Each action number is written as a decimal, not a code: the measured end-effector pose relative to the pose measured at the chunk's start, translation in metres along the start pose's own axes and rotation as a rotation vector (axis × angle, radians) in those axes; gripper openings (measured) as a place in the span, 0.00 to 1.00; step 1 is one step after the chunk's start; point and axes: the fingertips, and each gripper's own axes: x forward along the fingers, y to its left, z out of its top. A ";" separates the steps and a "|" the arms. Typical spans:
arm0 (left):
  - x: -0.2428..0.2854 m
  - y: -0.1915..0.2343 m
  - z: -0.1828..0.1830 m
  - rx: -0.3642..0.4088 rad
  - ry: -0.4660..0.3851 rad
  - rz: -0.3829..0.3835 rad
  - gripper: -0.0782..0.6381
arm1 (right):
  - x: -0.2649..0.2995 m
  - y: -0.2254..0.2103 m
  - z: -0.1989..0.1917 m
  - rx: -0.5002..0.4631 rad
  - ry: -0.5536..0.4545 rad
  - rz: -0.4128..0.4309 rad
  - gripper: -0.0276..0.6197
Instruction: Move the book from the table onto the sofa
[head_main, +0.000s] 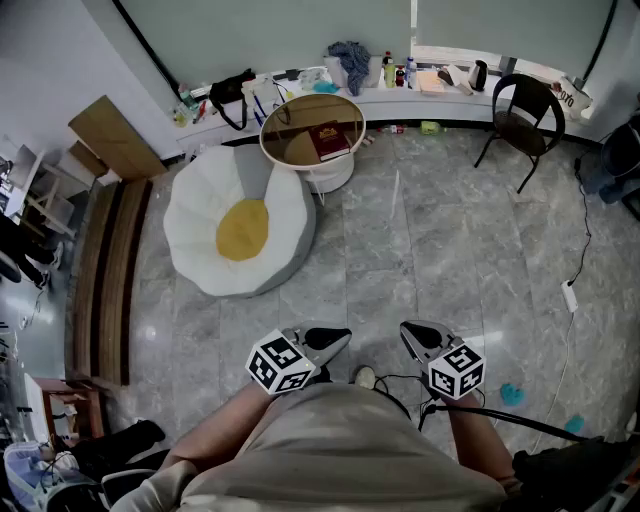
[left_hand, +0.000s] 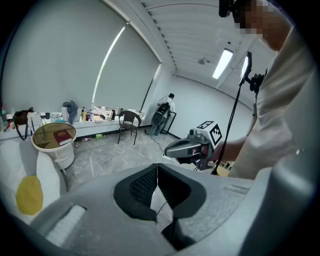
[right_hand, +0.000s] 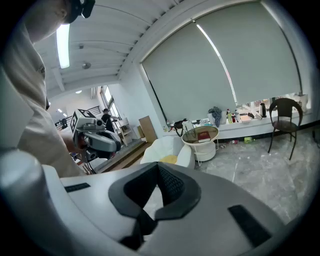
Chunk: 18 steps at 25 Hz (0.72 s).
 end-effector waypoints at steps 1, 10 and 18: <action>-0.001 0.007 0.002 -0.003 -0.002 0.000 0.12 | 0.005 -0.003 0.002 0.002 -0.002 0.000 0.06; 0.004 0.092 0.009 -0.034 -0.024 -0.044 0.12 | 0.077 -0.039 0.028 0.019 0.015 -0.020 0.06; -0.019 0.253 0.052 -0.057 -0.031 -0.099 0.12 | 0.195 -0.092 0.102 0.090 0.043 -0.138 0.06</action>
